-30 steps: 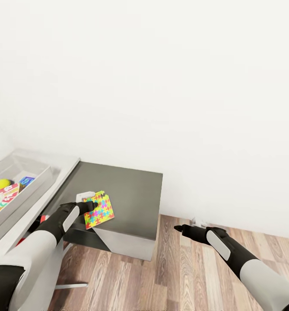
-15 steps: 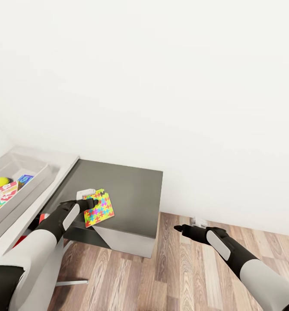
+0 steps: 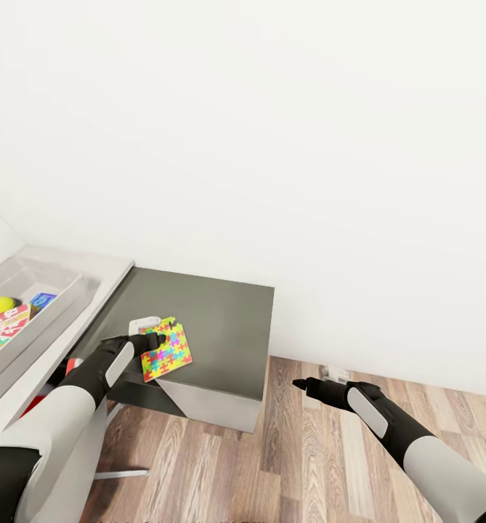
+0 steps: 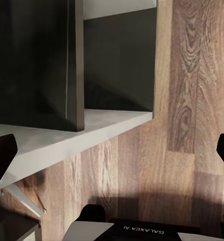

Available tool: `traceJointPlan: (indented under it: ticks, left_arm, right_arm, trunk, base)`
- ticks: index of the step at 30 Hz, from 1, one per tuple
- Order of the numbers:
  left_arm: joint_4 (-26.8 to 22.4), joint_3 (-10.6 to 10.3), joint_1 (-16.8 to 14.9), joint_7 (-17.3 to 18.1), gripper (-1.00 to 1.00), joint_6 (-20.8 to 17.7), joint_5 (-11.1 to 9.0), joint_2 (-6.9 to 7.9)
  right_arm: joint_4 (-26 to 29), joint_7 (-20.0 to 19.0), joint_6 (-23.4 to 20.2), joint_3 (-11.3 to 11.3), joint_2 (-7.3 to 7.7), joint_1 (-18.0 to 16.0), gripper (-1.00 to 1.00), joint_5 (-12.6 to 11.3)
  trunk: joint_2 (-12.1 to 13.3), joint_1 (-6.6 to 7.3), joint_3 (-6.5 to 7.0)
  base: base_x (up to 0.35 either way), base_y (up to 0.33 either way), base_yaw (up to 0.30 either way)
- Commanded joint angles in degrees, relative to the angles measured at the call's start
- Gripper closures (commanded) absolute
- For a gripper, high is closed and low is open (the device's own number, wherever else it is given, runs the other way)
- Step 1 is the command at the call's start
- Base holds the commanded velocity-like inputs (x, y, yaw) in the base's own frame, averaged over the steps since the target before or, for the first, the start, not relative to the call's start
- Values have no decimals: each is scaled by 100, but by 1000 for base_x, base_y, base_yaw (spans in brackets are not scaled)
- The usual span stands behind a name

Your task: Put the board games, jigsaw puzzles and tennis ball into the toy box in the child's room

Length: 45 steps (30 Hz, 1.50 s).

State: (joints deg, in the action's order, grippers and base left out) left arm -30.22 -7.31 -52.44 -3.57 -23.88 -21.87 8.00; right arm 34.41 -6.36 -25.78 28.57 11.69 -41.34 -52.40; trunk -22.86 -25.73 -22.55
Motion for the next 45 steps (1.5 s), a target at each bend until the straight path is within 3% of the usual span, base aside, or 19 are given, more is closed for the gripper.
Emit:
traceJointPlan:
  ticks: [1,12,23,45]
  left_arm:
    - [280,-37,-1,-39,-100,-21,-1,9]
    - [280,-34,-3,-11,-100,-27,-1,9]
    - [280,-39,-2,342,-100,-21,6,9]
    - [280,-42,-3,366,-100,-15,7,9]
  right_arm:
    - [5,-6,-10,23,8,-6,-100,-7]
    - [5,-5,-6,19,6,-6,-100,-7]
    - [5,-6,-6,18,9,-5,-100,-7]
    - [5,-6,-6,17,15,-6,-100,-7]
  trunk:
    - [-7,-5,-17]
    - [-7,-5,-46]
    - [-7,-5,-47]
    - [-7,-5,-47]
  base:
    - [0,0,53]
    - [0,0,21]
    - [0,0,0]
    - [0,-82,0]
